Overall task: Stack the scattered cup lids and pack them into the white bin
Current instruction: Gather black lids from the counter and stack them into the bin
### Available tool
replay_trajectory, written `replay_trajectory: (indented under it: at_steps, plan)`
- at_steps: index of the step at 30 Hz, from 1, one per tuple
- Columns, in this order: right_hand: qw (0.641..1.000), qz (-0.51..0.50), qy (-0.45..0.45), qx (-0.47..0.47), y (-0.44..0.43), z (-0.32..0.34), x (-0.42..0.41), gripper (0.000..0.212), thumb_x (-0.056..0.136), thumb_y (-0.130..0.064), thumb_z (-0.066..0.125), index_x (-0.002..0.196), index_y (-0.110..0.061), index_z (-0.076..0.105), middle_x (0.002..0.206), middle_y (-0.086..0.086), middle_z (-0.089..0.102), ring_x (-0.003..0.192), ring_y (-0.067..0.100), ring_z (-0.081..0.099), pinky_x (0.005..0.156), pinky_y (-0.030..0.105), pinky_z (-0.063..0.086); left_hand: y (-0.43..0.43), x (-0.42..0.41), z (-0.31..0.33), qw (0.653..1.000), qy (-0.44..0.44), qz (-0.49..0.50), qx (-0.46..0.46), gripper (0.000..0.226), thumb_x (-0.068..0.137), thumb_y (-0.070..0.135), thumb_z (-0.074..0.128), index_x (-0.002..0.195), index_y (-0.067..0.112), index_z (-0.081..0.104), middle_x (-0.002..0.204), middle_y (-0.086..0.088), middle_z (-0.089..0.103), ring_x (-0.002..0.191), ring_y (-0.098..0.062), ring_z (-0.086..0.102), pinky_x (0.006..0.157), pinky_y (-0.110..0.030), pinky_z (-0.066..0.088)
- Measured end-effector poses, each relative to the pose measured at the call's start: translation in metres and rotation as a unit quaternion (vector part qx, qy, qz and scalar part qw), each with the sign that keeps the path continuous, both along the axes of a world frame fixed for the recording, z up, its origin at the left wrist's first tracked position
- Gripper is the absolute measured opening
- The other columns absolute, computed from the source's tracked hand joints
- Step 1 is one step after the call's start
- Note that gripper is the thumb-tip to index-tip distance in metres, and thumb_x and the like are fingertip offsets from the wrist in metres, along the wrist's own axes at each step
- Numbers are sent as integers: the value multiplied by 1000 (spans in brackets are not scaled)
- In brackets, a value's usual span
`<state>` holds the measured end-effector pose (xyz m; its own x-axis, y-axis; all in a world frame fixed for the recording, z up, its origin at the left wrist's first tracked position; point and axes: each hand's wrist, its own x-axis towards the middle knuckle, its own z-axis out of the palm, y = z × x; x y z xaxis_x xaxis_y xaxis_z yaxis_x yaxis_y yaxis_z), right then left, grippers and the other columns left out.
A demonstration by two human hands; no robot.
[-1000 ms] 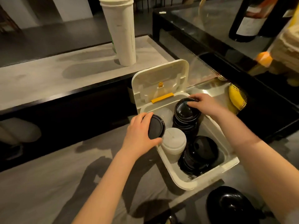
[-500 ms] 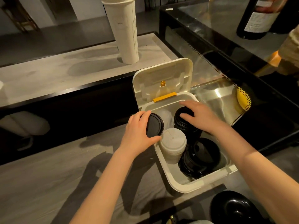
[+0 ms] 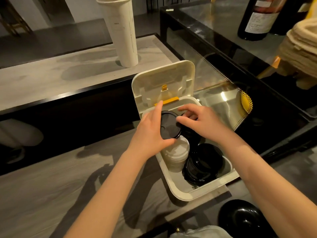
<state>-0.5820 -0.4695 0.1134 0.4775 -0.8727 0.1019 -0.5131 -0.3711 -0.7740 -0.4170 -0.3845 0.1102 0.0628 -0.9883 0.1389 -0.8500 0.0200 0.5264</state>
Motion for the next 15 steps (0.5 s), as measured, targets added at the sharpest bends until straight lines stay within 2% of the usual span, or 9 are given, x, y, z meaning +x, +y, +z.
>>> replay_trajectory:
  at_steps: [2, 5, 8, 10, 13, 15]
  plan:
    - [999, 3, -18, 46, 4, 4, -3, 28, 80, -26, 73, 106, -28, 62, 77, -5, 59, 60, 1, 55, 62, 13, 46, 1, -11, 3, 999, -14, -22, -28, 114, 70, 41, 78, 150, 23, -1, 146, 1, 32, 136, -17, 25, 105, -28, 29]
    - [989, -18, -53, 134, 6, 3, -14, 29, 79, -14, 74, 103, -21, 61, 74, 2, 55, 56, 17, 60, 57, 27, 54, 3, -23, 0, 998, -22, -44, -34, 112, 72, 42, 77, 150, 20, -1, 149, 1, 28, 137, -16, 21, 108, -28, 25]
    - [988, -67, -51, 131, 10, 0, -31, 30, 78, -10, 74, 105, -17, 62, 72, 2, 54, 51, 17, 60, 51, 23, 52, 6, -25, -15, 995, -70, -47, -60, 99, 75, 47, 72, 149, 15, 15, 150, 0, 25, 139, -15, 18, 111, -24, 12]
    - [985, -90, -47, 137, 16, -3, -48, 28, 80, -11, 73, 104, -18, 61, 76, 3, 55, 51, 17, 60, 48, 20, 50, 10, -22, -27, 995, -82, -39, -43, 81, 81, 49, 65, 145, 15, 28, 148, 0, 30, 138, -16, 21, 111, -25, 13]
    - [979, -114, 19, 167, 28, -12, -71, 25, 81, -15, 72, 103, -20, 60, 78, 3, 57, 52, 16, 60, 46, 19, 48, 15, -18, -48, 992, -106, -56, 38, 58, 90, 49, 52, 138, 18, 42, 145, 2, 36, 136, -15, 26, 111, -31, 17]
    - [970, -134, 99, 176, 35, -21, -78, 27, 83, -19, 71, 107, -18, 60, 79, 2, 57, 60, 19, 63, 58, 27, 55, 17, -19, -56, 987, -131, -71, 56, 50, 92, 49, 47, 134, 21, 49, 142, 4, 42, 133, -14, 31, 110, -31, 15]
